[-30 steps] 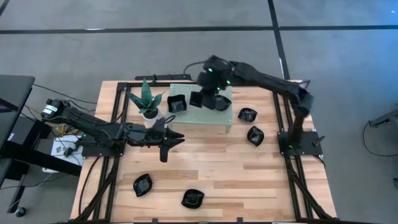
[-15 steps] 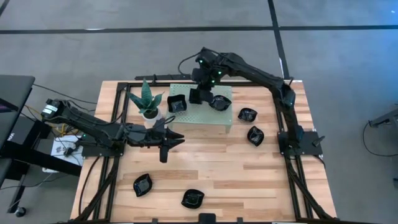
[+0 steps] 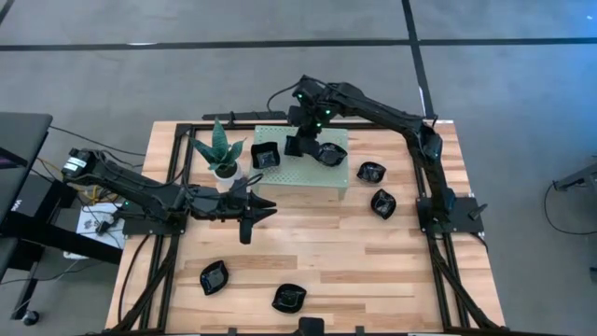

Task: Pick & Place Mini shaped plates
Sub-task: Stack the square plate on top of the other square plate on the shelf, then stack the leaf-shaped plate on top of the other leaf-shaped plate on the shelf

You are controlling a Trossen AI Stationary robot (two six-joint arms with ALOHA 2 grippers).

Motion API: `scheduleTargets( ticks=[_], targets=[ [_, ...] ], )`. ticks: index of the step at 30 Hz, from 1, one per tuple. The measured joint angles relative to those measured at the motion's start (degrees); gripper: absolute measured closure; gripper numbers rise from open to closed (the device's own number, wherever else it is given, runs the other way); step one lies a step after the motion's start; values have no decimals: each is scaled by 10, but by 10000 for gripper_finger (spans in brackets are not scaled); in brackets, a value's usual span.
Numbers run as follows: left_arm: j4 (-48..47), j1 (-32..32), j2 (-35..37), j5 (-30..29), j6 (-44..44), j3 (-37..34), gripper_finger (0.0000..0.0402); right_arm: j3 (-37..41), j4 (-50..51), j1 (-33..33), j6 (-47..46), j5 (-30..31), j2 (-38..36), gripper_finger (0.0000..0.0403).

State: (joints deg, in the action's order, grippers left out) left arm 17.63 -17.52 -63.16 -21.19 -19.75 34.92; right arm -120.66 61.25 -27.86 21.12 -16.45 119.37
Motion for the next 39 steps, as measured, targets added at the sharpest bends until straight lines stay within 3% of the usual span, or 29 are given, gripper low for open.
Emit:
scheduleTargets(
  ticks=[9,18,24,28,33,39],
  targets=[
    [0,0,0,0,0,0,309,0,-4,5,-2,50,0,354],
    [0,0,0,0,0,0,309,-13,8,30,-15,60,-8,337],
    [0,-5,0,2,11,0,309,-26,106,79,6,67,-56,337],
    [-2,-16,0,2,19,0,309,-14,139,103,-28,72,-130,337],
    [-2,-36,0,3,19,0,309,108,113,127,-73,76,-252,337],
    [-2,-59,0,3,19,0,309,422,-47,165,-163,75,-427,337]
  ],
)
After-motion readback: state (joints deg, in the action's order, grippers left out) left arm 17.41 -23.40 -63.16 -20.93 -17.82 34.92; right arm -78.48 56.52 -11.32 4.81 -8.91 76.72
